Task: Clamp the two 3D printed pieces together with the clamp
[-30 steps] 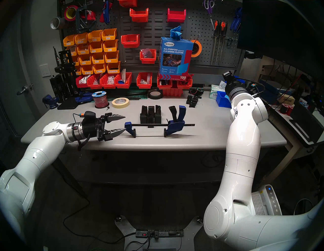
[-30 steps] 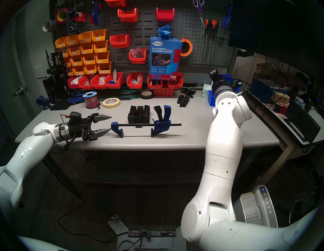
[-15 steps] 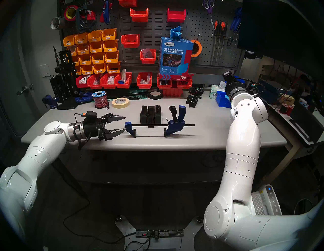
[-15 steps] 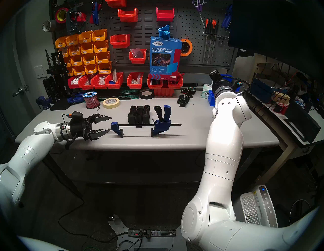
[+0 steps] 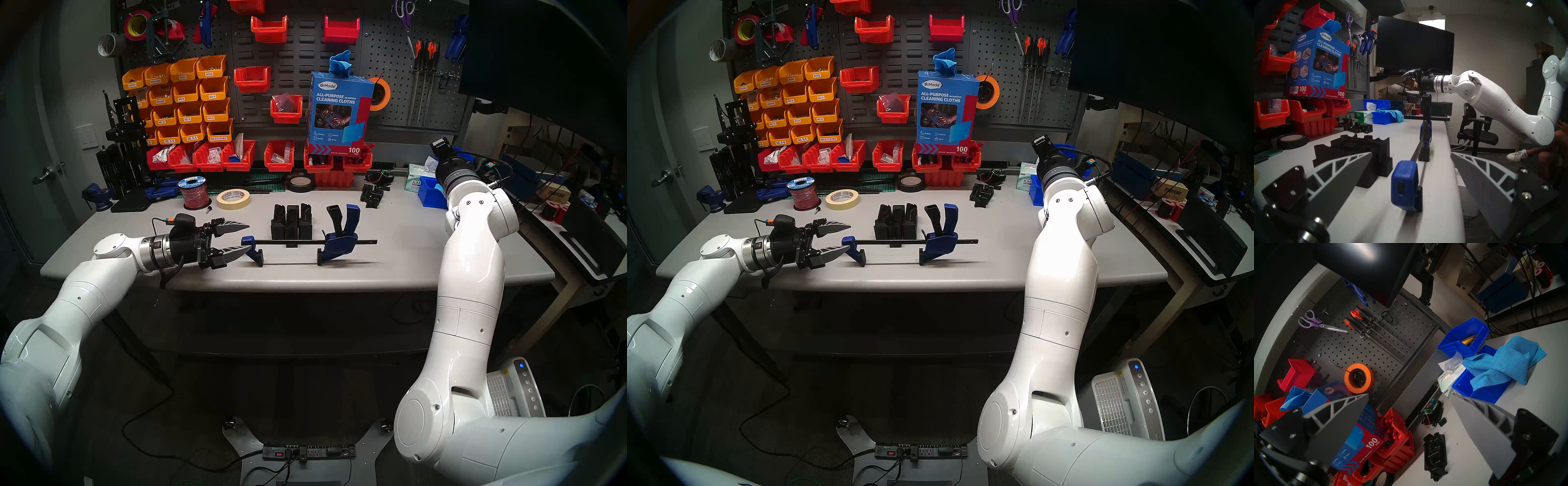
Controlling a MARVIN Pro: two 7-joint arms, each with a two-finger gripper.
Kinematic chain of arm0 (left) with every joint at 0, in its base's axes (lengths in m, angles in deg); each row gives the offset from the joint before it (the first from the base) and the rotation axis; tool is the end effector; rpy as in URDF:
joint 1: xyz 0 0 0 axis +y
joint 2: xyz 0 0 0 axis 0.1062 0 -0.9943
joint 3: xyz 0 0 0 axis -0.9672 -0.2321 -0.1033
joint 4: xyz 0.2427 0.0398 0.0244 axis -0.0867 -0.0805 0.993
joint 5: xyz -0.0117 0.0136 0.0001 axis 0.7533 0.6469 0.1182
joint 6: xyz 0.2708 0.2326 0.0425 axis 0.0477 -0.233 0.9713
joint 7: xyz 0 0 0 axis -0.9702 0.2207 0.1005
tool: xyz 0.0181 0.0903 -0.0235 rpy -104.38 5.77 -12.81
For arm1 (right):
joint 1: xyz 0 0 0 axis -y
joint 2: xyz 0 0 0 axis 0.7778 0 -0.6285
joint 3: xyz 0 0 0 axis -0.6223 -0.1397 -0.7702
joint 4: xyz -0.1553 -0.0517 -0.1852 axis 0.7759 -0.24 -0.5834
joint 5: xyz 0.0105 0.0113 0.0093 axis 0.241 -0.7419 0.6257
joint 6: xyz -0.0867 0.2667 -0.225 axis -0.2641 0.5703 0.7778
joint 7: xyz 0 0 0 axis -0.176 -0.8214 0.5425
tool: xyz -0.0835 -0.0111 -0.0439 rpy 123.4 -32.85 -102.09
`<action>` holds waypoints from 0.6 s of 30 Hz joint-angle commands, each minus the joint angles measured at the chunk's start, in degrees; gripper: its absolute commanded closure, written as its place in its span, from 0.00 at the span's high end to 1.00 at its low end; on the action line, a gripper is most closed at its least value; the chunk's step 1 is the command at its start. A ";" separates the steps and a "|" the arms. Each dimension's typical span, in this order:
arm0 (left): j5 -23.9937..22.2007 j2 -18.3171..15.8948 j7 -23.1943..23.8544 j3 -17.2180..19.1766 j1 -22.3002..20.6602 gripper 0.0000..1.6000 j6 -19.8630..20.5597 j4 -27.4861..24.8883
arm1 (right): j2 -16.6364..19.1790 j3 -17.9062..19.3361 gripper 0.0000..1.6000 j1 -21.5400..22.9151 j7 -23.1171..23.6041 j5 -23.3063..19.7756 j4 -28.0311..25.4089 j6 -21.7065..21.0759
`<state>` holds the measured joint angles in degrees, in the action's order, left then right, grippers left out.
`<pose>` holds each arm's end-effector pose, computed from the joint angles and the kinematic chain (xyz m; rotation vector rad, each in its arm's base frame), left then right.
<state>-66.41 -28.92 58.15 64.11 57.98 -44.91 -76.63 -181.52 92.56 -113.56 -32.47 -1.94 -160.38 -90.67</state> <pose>0.4974 0.1345 -0.2086 1.3506 -1.0354 1.4088 0.5031 -0.0958 -0.0090 -1.5955 0.9974 -1.8942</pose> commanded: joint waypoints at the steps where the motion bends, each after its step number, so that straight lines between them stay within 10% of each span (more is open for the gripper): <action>1: 0.15 -0.02 -0.04 -1.11 -2.17 1.00 0.20 0.12 | -0.02 -0.14 1.00 0.40 0.00 -0.09 -0.76 -0.12; 18: 1.41 0.69 -0.04 -3.58 -5.00 1.00 -2.98 5.81 | -0.02 -0.14 1.00 0.40 0.00 -0.09 -0.77 -0.13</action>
<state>-64.22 -27.81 58.17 61.26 54.50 -47.79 -71.74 -181.52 92.56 -113.56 -32.48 -1.94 -160.38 -90.70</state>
